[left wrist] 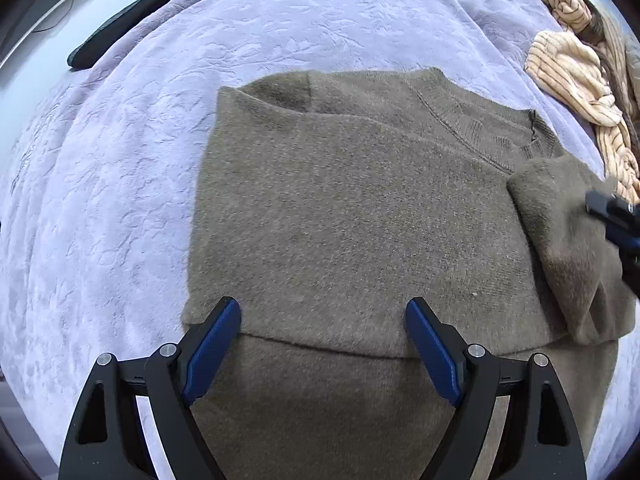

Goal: Fold small clothes

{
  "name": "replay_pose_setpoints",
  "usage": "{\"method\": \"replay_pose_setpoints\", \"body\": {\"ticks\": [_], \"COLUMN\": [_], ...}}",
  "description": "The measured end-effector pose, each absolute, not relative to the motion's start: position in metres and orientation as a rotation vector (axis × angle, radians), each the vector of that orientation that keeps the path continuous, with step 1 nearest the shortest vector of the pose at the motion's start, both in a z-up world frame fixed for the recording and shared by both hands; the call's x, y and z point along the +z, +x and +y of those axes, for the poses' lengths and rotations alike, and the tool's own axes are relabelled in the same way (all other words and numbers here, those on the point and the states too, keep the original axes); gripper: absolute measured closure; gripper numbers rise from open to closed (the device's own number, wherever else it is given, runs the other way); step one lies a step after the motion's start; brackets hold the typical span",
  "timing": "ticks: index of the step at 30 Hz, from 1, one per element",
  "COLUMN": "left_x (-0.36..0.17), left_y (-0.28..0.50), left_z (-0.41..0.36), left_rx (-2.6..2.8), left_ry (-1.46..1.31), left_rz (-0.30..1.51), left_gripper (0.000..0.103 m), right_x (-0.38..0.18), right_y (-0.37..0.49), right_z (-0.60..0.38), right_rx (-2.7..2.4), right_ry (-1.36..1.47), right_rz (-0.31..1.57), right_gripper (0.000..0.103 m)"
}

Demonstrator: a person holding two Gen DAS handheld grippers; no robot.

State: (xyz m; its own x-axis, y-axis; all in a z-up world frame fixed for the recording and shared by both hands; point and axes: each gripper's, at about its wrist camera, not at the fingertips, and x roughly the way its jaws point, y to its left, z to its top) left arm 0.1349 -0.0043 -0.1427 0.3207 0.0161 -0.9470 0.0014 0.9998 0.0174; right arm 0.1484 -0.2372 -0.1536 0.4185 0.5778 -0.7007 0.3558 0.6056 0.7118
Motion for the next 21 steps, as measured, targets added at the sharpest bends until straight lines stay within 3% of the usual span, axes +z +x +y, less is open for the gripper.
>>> {"method": "replay_pose_setpoints", "body": {"ticks": [7,13,16,18,19,20,21], "left_x": [-0.129,-0.133,-0.133,-0.131,-0.130,-0.127,-0.123], "left_y": [0.116,0.100,0.094,0.089,0.088,0.086,0.086], "left_z": [0.032,0.064,0.071,0.076,0.077,0.077,0.077], "left_rx": [0.068,0.135,0.145,0.149,0.150,0.150,0.150], "left_ry": [-0.012,-0.039,-0.037,-0.037,-0.040,-0.045,-0.052], "left_rz": [1.222,1.247,1.249,1.249,1.249,1.246,1.240], "left_gripper": [0.017,0.017,0.017,0.017,0.017,0.017,0.017], "right_x": [-0.105,-0.147,-0.163,-0.163,-0.160,-0.154,-0.150], "right_y": [0.181,0.176,0.162,0.150,0.146,0.139,0.133], "right_z": [-0.148,-0.062,-0.049,-0.051,-0.051,-0.054,-0.059], "right_rx": [0.426,0.499,0.482,0.488,0.497,0.511,0.522], "right_ry": [0.624,0.305,0.231,0.206,0.202,0.204,0.214], "right_rz": [1.147,1.292,1.376,1.373,1.372,1.371,1.365], "right_gripper": [0.095,0.095,0.088,0.073,0.053,0.042,0.041]}}
